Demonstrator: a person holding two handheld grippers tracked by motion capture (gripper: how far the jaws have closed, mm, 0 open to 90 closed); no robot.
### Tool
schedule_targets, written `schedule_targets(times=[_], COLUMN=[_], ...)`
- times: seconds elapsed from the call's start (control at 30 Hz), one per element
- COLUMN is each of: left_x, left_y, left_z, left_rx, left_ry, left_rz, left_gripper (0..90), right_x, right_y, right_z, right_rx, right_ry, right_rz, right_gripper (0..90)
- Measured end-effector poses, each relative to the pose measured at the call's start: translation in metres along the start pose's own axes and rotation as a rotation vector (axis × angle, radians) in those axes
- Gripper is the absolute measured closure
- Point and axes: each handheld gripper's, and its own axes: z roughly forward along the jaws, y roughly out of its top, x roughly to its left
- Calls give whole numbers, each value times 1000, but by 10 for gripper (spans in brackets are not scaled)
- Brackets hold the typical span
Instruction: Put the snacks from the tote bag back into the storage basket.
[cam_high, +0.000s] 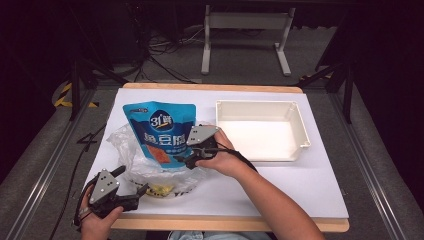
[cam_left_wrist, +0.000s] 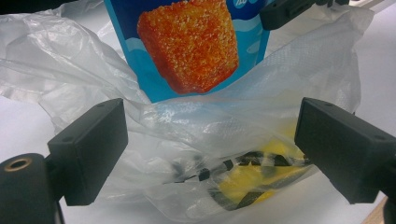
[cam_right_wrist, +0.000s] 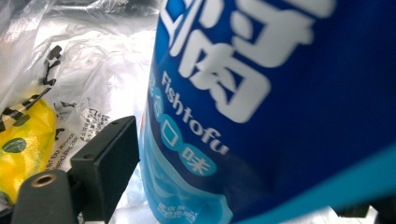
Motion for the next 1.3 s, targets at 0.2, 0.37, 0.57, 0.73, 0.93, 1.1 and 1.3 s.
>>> schedule_targets(times=[0.2,0.37,0.57,0.73,0.93,1.1,1.3], left_x=[0,0,0,0,0,-1,0], left_y=[0,0,0,0,0,0,0], left_z=[0,0,0,0,0,0,0], left_rx=[-2,-2,-3,-3,-3,-1,0], left_ry=[-2,-1,-2,-2,-3,-4,-4], left_rz=[-3,-3,-3,-3,-4,0,0], left_gripper=[106,106,106,106,106,106,106], right_x=[3,3,2,3,3,4,5], right_y=[0,-1,-1,0,1,1,1], right_z=[8,13,17,19,18,17,17], right_rx=[3,8,18,46,56,60,62], right_ry=[8,9,12,47,48,42,34], right_rz=[2,14,20,21,28,29,30], right_gripper=[164,164,218,358,442,464,473])
